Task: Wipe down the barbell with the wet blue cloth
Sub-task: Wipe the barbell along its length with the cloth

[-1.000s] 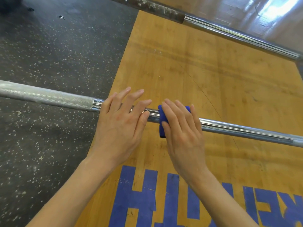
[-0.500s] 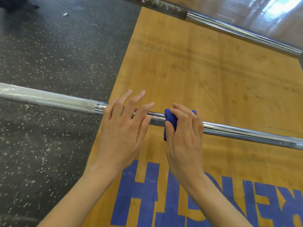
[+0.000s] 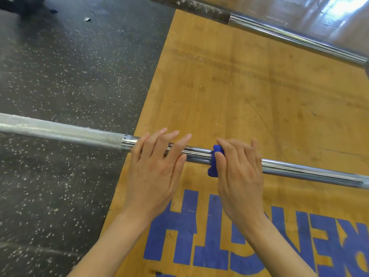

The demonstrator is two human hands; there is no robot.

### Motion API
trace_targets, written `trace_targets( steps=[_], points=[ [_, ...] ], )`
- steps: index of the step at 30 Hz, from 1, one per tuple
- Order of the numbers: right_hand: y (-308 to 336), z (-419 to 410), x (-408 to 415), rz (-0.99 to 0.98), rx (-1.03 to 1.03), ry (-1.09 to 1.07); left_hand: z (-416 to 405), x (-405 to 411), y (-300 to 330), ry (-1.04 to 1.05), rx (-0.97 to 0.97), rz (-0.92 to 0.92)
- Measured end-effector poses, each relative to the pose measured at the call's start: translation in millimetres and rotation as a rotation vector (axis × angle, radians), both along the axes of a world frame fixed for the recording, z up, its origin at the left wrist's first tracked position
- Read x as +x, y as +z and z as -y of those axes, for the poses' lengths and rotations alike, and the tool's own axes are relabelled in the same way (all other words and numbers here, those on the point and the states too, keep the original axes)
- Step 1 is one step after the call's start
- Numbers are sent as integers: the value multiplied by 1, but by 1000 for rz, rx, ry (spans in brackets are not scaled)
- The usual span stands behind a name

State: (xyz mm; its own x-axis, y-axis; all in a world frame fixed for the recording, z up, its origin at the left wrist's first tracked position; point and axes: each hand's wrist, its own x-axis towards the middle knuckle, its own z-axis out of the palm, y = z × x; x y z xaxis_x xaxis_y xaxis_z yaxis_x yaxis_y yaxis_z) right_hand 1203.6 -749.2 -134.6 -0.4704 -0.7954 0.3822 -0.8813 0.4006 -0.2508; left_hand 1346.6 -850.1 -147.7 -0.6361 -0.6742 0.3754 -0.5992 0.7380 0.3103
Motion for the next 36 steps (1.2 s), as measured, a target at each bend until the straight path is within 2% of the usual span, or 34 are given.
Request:
trace_targets(
  steps=[2,5,8,12,13,15,18,22,26,28,31,36],
  points=[
    [8,21,8,-23,65,-59,-4,2,-2,8,-7,-12],
    [10,11,4,-122,185,78,-10,7,-1,6,0,-19],
    [20,-8,-1,-33,268,8,-18,11,2,13,29,-28],
    [22,25,1,131,376,-6,-27,16,1,20,45,-18],
    [23,25,3,105,347,-18,-30,19,2,20,50,-16],
    [21,6,14,43,128,-64,-36,24,4,10,64,-9],
    [8,-26,39,155,-11,-33,-36,27,12,7,94,34],
    [6,-40,43,117,-5,21,-40,27,16,72,123,70],
    [11,-20,41,43,140,-34,-54,37,11,53,107,80],
    [13,-26,52,74,130,-40,-59,44,11,52,99,89],
    [8,-69,65,41,48,94,-71,52,12,48,89,73],
    [11,-49,81,-21,130,96,-84,63,9,46,90,74]
  ],
)
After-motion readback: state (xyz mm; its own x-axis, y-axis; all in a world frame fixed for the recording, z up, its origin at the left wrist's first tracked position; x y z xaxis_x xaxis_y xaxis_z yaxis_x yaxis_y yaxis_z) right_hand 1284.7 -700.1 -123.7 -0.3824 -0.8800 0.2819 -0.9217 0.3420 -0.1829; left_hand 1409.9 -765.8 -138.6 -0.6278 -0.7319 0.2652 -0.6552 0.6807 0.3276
